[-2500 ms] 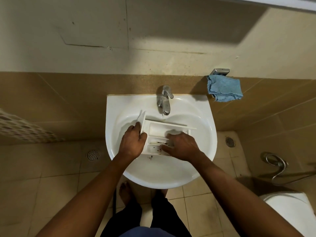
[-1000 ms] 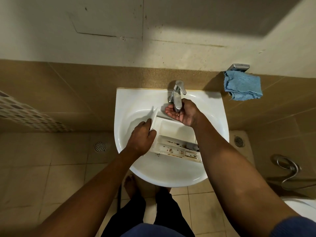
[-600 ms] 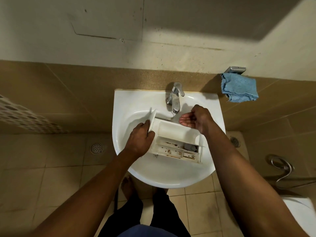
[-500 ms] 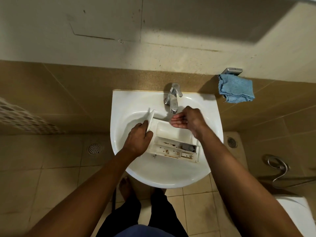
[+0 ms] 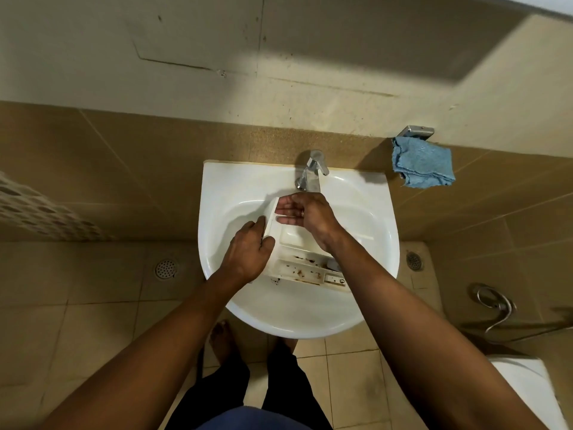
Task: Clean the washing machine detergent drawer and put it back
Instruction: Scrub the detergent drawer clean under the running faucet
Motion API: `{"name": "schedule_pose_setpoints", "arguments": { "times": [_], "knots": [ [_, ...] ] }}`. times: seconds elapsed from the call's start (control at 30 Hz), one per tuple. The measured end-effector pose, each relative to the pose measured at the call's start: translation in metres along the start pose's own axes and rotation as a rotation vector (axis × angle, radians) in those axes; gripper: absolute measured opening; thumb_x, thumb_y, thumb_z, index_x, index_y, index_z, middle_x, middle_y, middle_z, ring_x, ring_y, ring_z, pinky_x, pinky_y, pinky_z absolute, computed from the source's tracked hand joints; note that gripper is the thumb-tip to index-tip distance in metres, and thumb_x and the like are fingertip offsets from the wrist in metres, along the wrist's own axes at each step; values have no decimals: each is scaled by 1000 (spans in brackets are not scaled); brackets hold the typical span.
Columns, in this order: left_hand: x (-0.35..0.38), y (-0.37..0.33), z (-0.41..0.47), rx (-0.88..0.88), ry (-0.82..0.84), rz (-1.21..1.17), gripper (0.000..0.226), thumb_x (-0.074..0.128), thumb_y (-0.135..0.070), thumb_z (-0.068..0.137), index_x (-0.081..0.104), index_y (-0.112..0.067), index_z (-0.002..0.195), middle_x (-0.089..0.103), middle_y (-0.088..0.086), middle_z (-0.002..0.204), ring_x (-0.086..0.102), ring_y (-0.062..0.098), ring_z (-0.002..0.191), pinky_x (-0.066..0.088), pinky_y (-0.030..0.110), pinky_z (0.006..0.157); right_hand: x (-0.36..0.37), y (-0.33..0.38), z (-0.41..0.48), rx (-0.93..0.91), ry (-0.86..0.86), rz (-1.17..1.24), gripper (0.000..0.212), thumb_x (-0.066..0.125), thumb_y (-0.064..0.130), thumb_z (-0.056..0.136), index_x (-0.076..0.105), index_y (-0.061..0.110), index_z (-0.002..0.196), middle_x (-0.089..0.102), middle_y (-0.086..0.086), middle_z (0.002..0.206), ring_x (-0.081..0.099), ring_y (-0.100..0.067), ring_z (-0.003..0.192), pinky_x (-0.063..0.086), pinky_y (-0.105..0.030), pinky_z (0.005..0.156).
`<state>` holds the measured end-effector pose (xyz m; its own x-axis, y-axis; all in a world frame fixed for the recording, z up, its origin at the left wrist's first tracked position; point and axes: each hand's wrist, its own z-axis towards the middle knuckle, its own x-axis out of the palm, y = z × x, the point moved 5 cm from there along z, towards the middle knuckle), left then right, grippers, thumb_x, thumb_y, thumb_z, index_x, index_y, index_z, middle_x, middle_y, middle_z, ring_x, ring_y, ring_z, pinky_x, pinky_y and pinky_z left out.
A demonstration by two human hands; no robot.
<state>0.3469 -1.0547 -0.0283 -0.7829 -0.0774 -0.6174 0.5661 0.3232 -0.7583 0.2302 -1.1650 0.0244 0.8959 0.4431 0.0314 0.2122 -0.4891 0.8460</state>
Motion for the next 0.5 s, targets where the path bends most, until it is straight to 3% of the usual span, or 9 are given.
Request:
{"name": "schedule_pose_setpoints", "arguments": {
  "times": [0.17,0.37,0.5],
  "knots": [
    [-3,2,0,10,-27,-26,72,26,-53,89,56,-10,138,65,12,105,60,26,93,53,42,84,-2,-4,-3,-81,6,-105,32,43,8,106,72,-5,110,76,-20,113,75,-28,106,62,-43,89],
    [4,-7,-1,40,-19,14,64,34,-41,93,52,-4,143,61,14,103,59,31,95,52,43,86,-45,-17,-22,-291,-123,-651,33,47,20,99,80,20,93,79,10,98,72,-8,100,57,-47,95],
    [2,-8,0,21,-19,-1,69,34,-39,92,49,-2,148,62,18,108,59,35,102,50,45,89,-40,-17,-22,-296,-202,-676,46,41,43,88,80,23,97,79,9,100,72,-13,101,57,-49,92]
  ]
}}
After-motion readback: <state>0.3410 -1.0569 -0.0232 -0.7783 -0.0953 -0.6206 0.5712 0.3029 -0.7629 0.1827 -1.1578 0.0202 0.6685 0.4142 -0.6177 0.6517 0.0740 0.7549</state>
